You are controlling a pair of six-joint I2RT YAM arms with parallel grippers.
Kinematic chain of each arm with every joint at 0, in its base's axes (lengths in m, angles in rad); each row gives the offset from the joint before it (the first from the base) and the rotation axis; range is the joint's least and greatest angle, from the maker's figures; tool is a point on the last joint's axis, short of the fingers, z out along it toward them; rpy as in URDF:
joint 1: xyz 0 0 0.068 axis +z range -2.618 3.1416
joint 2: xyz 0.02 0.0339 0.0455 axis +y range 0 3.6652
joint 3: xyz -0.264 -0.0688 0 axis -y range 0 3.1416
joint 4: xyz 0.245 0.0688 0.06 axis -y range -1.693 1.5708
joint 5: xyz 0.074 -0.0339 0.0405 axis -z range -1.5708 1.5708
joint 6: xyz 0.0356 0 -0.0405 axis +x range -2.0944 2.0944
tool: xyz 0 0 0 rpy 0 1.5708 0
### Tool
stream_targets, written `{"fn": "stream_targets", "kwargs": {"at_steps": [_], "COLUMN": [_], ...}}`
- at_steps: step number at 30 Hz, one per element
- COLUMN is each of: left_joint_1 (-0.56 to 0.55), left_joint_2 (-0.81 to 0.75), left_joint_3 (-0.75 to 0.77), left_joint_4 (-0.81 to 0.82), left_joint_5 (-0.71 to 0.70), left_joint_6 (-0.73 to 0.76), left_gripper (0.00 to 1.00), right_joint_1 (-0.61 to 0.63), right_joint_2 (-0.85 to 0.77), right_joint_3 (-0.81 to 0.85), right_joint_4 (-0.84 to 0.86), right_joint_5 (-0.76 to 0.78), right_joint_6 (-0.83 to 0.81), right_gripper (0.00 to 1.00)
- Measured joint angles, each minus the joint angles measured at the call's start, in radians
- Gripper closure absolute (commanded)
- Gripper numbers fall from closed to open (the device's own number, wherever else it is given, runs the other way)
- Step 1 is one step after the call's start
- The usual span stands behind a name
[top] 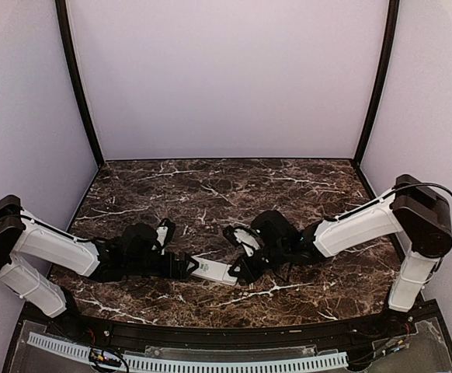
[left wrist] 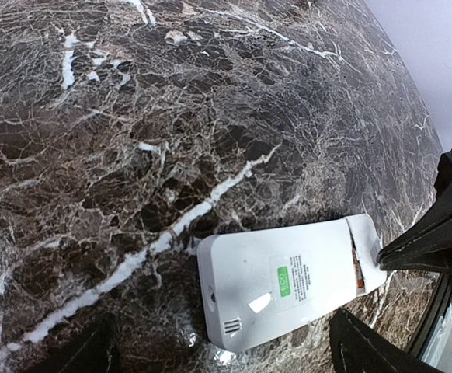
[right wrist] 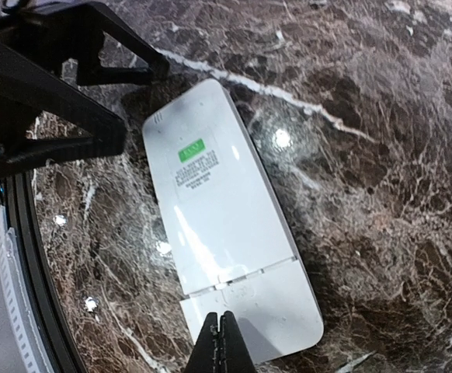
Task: Load the batteries into the remote control
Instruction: Press the battery cover on the remote control without the battery cover.
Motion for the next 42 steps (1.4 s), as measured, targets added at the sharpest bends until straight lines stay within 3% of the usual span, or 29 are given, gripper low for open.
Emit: {"fn": "stream_targets", "kwargs": {"at_steps": [23,32,42], "left_joint_1": [0.000,0.000,0.000], "left_joint_2": [0.000,0.000,0.000], "left_joint_3": [0.000,0.000,0.000], "left_joint_4": [0.001,0.002,0.001], "left_joint_5": [0.002,0.002,0.006], "left_joint_6": [0.000,0.000,0.000], "left_gripper": [0.07,0.07,0.07], "right_joint_1": [0.012,0.012,0.011], "right_joint_2": [-0.027,0.101,0.091], "right_joint_3": [0.089,0.100,0.106], "right_joint_4": [-0.148,-0.069,-0.087], "right_joint_5": [0.026,-0.006,-0.012], "right_joint_6": [-0.016,-0.009,-0.010], "right_gripper": [1.00,1.00,1.00]}}
